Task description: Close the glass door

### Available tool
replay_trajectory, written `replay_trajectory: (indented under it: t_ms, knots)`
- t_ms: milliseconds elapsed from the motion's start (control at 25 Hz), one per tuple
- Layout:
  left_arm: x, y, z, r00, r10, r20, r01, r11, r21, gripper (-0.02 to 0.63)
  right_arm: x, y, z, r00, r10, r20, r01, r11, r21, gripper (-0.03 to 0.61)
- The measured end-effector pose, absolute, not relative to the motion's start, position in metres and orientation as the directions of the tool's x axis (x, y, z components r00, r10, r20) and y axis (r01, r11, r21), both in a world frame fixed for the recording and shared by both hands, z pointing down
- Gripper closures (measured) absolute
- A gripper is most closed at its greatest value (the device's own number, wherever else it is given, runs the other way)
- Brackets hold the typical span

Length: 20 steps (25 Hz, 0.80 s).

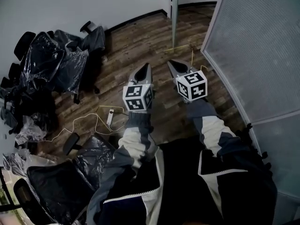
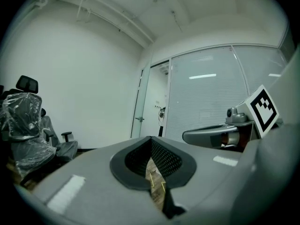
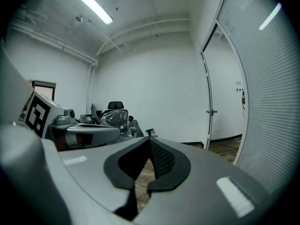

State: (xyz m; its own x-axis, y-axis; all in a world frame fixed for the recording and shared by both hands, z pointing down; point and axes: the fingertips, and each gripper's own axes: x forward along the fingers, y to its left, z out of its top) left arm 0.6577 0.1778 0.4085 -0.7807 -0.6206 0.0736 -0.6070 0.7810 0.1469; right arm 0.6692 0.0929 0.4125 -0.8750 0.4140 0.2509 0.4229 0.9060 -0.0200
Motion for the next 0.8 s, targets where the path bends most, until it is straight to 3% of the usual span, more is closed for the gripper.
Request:
replay_trajectory:
  t_ms: [440, 800]
  knots:
    - [0.595, 0.192, 0.408, -0.814, -0.576, 0.070, -0.563, 0.813, 0.148, 0.612, 0.601, 0.096, 0.416, -0.864, 0.425, 0.269, 0.443, 0.896, 0.008, 0.575]
    - [0.503, 0.196, 0.414, -0.872, -0.476, 0.119, -0.463, 0.878, 0.119, 0.612, 0.494, 0.093, 0.424, -0.820, 0.513, 0.255, 0.525, 0.851, -0.025, 0.575]
